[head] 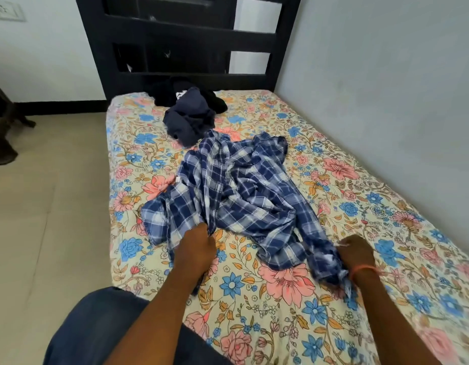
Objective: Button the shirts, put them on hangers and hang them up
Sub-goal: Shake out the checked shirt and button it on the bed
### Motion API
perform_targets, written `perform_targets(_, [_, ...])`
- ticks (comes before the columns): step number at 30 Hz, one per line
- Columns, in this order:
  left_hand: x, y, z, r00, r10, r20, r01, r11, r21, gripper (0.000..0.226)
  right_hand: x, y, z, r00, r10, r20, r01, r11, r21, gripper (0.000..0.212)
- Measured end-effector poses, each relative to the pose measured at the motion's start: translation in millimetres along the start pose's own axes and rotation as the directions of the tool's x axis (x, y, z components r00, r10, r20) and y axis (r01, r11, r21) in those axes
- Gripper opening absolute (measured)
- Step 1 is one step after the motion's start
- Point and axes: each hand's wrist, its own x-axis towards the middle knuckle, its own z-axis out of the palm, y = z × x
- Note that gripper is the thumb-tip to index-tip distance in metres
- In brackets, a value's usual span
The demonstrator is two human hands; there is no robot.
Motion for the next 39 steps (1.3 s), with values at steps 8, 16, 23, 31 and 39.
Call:
perform_targets(8, [2,-3,-2,0.991,-0.050,-0.122,0.045,0.998,-0.038,0.016,-13,-77,31,0.900,-0.320,0.294,0.389,0.895,-0.218,0.032])
perform_targets(16, [25,-12,-25,0.858,-0.281,-0.429,0.131,0.929,-0.347,0.021,36,-138,-3,0.901,-0.195,-0.387,0.070,0.946,-0.316,0.042])
perform_targets(23, [46,-19,-56,0.570,-0.620,-0.539,0.155,0.726,-0.670,0.030,-40,-265,135,0.774,-0.538,0.334,0.523,0.841,0.141,0.052])
perform_targets(31, [55,-25,-58,0.625,-0.580,-0.523,0.169,0.754,-0.635,0.031,-20,-250,148,0.894,-0.421,0.154,0.265,0.773,0.576,0.019])
perform_targets(39, [55,-11,-54,0.715,-0.379,-0.588,0.002,0.841,-0.540,0.028,18,-143,29,0.802,-0.487,0.345,-0.302,0.166,0.939,0.034])
